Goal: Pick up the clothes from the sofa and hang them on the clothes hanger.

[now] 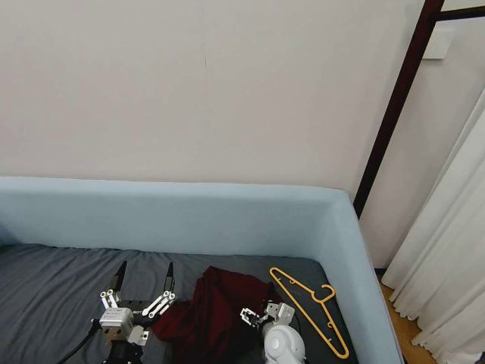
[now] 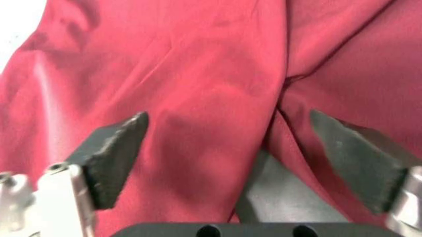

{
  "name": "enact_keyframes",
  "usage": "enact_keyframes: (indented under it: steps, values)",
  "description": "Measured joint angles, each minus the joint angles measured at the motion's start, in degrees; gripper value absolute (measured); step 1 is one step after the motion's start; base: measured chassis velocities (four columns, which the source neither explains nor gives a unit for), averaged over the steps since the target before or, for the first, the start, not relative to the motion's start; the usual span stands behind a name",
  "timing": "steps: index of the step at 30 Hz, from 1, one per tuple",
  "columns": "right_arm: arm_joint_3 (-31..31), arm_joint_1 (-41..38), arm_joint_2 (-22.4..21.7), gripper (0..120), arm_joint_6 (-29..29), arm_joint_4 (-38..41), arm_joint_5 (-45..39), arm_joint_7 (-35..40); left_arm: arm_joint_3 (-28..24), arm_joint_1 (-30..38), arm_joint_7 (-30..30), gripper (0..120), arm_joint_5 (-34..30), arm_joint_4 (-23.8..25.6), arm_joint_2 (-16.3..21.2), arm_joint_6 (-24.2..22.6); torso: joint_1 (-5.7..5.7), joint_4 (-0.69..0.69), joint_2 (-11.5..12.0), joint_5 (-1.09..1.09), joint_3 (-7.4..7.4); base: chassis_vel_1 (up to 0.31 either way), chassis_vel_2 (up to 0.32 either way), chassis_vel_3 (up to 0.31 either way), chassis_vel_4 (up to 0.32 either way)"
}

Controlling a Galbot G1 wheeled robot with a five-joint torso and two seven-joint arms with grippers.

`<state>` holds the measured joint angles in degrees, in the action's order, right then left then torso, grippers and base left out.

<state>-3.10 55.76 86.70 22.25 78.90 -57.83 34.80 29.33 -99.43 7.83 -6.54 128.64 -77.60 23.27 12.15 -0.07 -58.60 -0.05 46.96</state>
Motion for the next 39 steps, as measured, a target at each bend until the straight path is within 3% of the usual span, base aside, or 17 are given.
enact_keyframes:
  steps: [11,25,34,39]
  values:
    - [0.0,0.7,1.4,46,-0.8,-1.9,2.5,-0.8,-0.1,0.1,0.0,100,0.2,-0.1,-0.4,0.5,0.0,0.0,0.0,0.0,0.0,0.0,0.0,0.0,0.0]
    - [0.0,1.3,1.7,0,-4.8,-1.3,4.0,-2.3,-0.2,1.1,1.1,100,0.0,-1.8,0.7,0.6,0.0,0.0,0.0,0.0,0.0,0.0,0.0,0.0,0.0]
    - [2.6,2.5,0.7,0,-13.4,4.0,5.2,-4.1,-0.4,1.2,1.3,100,-0.2,-2.6,1.2,1.3,0.0,0.0,0.0,0.0,0.0,0.0,0.0,0.0,0.0]
    - [7.0,1.2,-3.8,0,-21.3,11.8,5.2,-6.9,-0.1,1.1,1.4,100,-0.2,-3.0,1.3,1.7,0.0,0.0,0.0,0.01,0.0,0.0,0.0,0.0,0.0]
